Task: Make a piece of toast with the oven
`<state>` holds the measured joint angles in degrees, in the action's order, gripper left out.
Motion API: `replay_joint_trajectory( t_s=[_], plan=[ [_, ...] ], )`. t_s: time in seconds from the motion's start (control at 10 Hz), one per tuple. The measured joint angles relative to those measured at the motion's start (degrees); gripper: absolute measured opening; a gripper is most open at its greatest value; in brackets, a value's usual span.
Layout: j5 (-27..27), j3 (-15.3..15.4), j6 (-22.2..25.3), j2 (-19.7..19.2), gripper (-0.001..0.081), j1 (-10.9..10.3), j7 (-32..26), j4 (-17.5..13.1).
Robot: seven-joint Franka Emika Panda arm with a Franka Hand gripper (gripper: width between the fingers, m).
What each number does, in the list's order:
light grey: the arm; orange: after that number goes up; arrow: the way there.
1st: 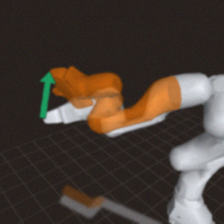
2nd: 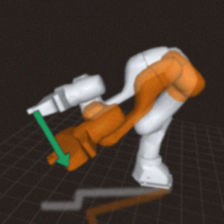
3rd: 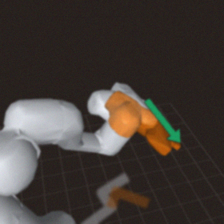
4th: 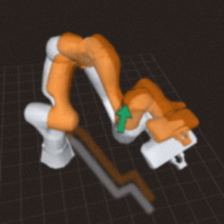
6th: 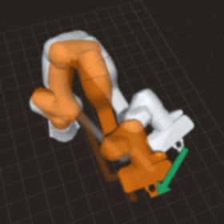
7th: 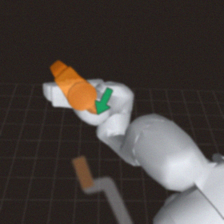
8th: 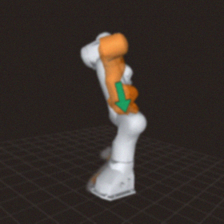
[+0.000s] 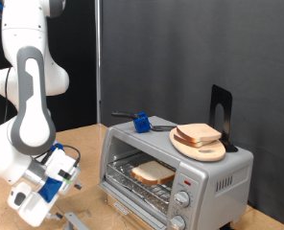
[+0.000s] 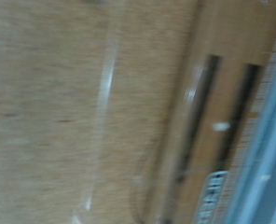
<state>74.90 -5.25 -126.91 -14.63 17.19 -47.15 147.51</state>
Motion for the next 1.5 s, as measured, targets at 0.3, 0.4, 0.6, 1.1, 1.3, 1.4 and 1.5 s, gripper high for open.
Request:
replay_joint_trajectory(
  t_s=[0.3, 0.4, 0.6, 1.1, 1.3, 1.4, 1.5],
  plan=[
    [-2.61, -1.40, 9.53, 4.14, 0.0799, 1.88, 3.38, 0.89],
    [-3.65, -2.00, 13.09, 5.54, 0.0799, 2.71, 4.51, 0.98],
    [-4.02, -2.85, 18.62, 8.62, 0.0799, 3.82, 6.26, 1.45],
    [1.64, -0.93, 20.70, 17.94, 0.0799, 3.04, 8.61, 4.23],
    [4.05, 0.78, 20.92, 21.15, 0.0799, 1.96, 10.79, 5.55],
    [4.97, 1.76, 20.93, 22.75, 0.0799, 1.39, 12.08, 6.22],
    [5.61, 2.73, 20.85, 24.39, 0.0799, 0.78, 13.49, 6.84]
  ],
)
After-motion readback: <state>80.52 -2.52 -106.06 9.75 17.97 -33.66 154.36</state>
